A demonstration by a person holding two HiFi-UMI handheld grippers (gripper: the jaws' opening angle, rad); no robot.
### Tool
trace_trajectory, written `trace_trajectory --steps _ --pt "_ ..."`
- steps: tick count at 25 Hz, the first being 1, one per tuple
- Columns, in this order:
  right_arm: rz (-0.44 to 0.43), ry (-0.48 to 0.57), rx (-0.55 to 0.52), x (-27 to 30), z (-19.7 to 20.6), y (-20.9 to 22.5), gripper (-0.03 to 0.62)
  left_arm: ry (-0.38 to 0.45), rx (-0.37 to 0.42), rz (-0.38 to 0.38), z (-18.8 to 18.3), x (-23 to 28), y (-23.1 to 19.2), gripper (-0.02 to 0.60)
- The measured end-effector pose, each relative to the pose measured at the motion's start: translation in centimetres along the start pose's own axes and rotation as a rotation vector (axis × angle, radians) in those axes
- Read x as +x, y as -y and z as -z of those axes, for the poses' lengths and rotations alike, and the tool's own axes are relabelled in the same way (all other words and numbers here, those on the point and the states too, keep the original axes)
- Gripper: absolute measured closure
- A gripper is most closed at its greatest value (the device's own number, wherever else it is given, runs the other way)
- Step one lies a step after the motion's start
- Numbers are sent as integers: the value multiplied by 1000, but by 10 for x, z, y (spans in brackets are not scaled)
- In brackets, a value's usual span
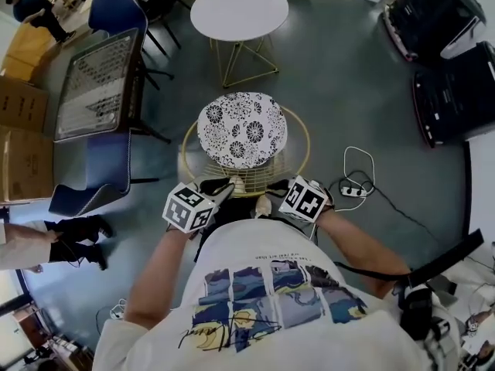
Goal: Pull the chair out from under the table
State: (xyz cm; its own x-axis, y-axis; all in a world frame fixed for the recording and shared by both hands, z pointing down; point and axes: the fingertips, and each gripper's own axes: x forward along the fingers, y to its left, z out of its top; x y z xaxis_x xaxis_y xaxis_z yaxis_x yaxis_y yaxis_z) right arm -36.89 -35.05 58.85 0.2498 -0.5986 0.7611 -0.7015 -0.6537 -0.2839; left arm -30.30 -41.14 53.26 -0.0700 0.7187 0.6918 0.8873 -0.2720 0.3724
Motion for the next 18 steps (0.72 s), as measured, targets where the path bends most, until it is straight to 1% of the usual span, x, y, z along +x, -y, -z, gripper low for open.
trace_trajectory --steps 3,5,9,12,14,18 --pt "-1 41 14 -11 -16 -9 557 103 -35 -12 -17 -18 2 563" --pt "8 54 11 -17 -24 -8 568 136 -40 3 -23 -25 5 572" --pt "32 92 2 -33 -38 -5 580 165 -34 28 -32 -32 15 572" --pt "50 89 -19 -46 -43 -5 583 180 -33 30 -41 -34 18 572" --pt "57 91 -33 -50 -45 -7 583 180 -28 33 -43 -34 22 572" --pt "62 101 -28 -54 -45 -8 583 175 -18 37 -44 -30 27 572"
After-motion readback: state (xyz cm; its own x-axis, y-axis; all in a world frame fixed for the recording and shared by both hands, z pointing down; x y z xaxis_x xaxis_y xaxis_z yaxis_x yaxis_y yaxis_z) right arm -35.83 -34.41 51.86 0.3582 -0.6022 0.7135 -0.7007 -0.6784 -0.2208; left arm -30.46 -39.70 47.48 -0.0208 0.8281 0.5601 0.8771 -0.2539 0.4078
